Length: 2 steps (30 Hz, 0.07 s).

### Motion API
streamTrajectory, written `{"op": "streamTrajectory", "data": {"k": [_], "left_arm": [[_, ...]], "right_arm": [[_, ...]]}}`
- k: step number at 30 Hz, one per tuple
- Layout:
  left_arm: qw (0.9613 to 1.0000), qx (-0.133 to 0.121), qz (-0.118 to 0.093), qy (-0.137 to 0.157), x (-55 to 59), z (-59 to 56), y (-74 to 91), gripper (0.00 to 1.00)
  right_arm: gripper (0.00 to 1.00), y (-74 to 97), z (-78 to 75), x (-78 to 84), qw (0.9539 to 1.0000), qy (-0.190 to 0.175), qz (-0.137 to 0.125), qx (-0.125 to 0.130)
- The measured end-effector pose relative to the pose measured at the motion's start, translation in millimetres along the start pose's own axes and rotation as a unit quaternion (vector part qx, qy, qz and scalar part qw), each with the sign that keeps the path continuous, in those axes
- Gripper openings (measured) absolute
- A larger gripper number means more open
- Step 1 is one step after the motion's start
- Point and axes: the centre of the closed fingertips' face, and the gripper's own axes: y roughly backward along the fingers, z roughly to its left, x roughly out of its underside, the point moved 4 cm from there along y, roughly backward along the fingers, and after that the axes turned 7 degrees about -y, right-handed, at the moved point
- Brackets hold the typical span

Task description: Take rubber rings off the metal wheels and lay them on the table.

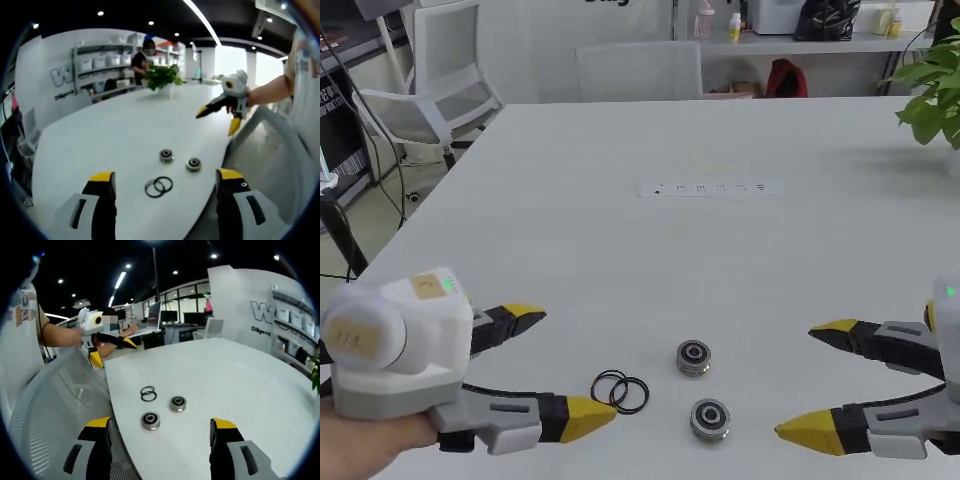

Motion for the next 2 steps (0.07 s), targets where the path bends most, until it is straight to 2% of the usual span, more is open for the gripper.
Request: {"op": "streamTrajectory", "data": {"k": [2], "left_arm": [[1.0,-0.001,-0.001,0.002,0.1,-0.1,0.7,0.83]], "right_arm": [[0.8,1.3,0.0,1.5,1.0,0.002,0.001,0.001]]}}
